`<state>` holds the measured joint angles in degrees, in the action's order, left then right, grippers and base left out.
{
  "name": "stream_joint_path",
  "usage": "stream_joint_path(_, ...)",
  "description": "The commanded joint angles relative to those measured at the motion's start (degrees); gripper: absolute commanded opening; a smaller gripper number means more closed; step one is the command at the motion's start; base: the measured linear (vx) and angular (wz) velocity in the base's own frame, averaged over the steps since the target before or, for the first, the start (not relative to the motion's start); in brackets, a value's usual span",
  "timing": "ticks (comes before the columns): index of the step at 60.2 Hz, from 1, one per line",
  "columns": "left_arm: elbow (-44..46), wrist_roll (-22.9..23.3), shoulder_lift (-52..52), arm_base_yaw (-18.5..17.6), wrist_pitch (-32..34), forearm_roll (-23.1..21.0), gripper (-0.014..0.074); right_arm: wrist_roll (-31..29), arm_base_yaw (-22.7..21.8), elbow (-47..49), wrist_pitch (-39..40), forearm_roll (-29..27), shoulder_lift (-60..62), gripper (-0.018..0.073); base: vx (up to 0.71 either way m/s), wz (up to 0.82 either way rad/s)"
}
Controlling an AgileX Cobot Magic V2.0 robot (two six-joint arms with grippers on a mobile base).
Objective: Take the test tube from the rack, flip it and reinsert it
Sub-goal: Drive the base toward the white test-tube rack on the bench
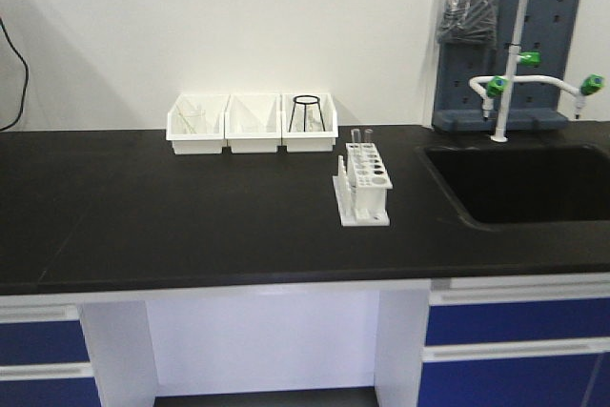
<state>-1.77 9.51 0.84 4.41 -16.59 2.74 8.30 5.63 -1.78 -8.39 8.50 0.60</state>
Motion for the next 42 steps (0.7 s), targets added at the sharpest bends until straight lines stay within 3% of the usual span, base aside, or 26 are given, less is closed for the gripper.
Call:
stream_joint_path(1,-0.05,0.01,0.72,-0.39,5.0,-0.21,-0.0006,-0.6,0.25,-0.03,4.69,0.5,0.58,-0.0008,0.41,0.13)
stream_joint_path(42,-0.05,0.01,0.72,-0.39,5.0,-0.21,-0.0006,-0.6,0.25,-0.03,4.69,0.5,0.58,-0.0008,0.44,0.09)
